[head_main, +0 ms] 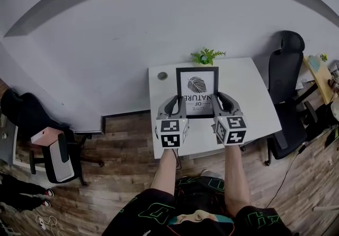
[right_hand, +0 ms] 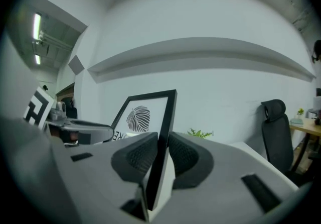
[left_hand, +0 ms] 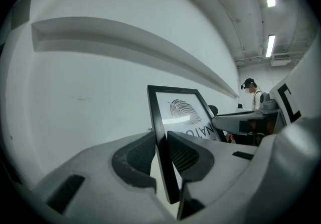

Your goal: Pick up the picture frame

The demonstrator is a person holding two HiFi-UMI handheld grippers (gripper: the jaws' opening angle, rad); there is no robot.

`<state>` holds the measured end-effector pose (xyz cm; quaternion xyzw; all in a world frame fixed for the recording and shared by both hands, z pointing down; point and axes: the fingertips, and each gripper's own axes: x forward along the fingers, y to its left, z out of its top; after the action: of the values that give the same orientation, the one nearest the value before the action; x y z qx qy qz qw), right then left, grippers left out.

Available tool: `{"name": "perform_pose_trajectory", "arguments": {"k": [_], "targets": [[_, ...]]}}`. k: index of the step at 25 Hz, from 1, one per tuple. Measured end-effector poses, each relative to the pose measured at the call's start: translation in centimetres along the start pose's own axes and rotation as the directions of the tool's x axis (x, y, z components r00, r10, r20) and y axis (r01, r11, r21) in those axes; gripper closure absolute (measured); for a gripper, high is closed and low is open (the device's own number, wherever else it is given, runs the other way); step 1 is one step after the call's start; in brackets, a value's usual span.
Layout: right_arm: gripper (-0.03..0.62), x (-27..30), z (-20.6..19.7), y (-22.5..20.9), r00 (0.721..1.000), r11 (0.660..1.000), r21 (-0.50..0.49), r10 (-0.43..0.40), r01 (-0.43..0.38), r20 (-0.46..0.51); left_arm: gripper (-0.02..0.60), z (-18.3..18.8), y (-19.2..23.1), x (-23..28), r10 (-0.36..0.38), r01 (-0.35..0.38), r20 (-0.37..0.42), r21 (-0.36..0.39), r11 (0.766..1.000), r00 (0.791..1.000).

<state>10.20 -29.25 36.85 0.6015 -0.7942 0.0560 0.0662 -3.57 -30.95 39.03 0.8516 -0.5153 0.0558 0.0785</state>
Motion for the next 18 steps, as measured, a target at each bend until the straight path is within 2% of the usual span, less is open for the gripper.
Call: {"name": "perform_pose_trajectory", "arguments": {"k": [9, 18], "targets": [[0.517, -1.0, 2.8, -0.3, 0.996, 0.999, -0.037, -0.02, 0.023, 0.083, 0.502, 2.7, -0.6, -0.3, -0.02, 0.019, 0.084, 0.017, 1.0, 0.996], [0.517, -2.2, 4.0, -0.6, 0.992, 0.997, -0.065, -0.036, 0.044, 0.124, 0.502, 3.6, -1.5, -0.5, -0.039, 0.037, 0.117, 0.022, 0.999, 0.992]]}}
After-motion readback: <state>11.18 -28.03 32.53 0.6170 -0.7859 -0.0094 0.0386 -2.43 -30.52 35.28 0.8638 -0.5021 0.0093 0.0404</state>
